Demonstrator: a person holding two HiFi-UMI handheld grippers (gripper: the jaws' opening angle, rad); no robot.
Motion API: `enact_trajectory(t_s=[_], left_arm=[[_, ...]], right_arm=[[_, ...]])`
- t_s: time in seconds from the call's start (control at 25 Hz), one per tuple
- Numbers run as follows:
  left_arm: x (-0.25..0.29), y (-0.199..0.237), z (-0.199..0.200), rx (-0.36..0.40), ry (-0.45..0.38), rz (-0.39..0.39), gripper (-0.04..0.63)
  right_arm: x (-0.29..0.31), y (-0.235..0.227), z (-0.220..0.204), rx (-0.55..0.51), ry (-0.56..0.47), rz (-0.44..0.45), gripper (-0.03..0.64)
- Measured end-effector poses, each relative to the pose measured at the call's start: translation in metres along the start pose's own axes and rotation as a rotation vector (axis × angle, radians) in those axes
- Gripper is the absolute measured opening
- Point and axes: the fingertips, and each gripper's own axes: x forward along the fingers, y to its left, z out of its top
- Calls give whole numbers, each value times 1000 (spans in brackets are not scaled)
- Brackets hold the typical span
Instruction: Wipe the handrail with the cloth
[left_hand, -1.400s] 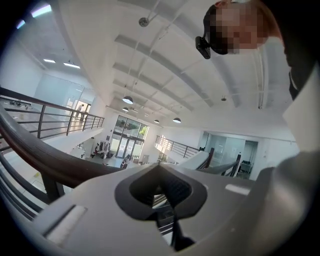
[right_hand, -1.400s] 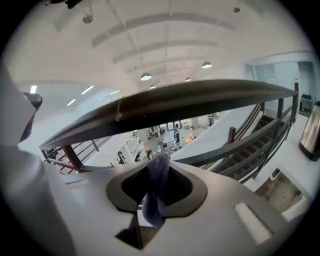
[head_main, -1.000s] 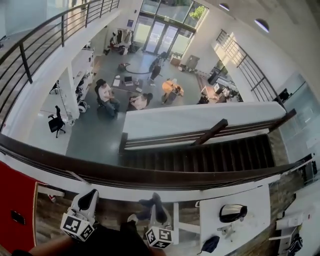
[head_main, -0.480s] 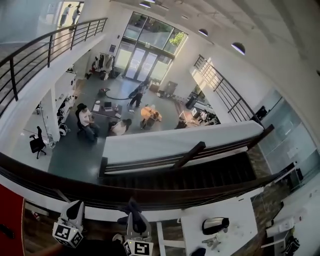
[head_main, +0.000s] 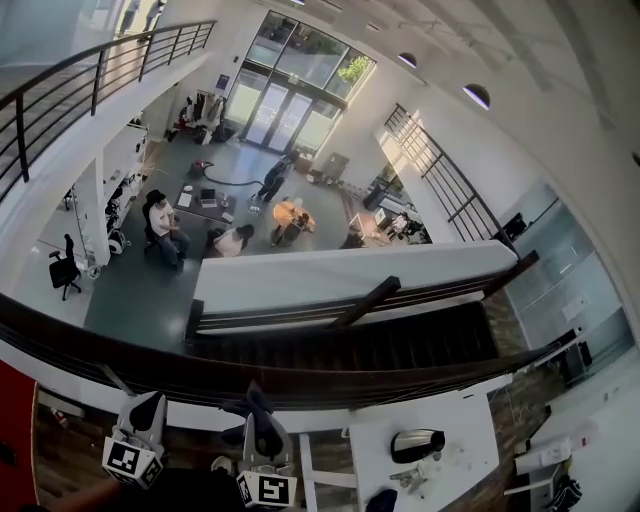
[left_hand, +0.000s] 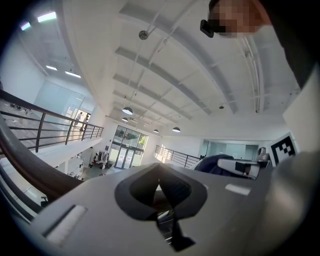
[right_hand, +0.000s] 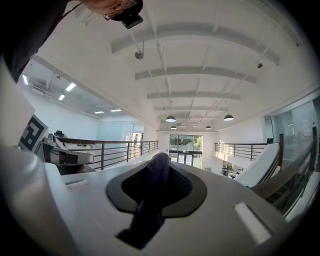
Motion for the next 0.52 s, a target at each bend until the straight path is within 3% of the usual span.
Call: enact_trajectory(t_s=[0.52], left_arm=[[-7,15,8,3,-5,35,-2]], right_arm=[[11,14,2,-1,-6,32,61]])
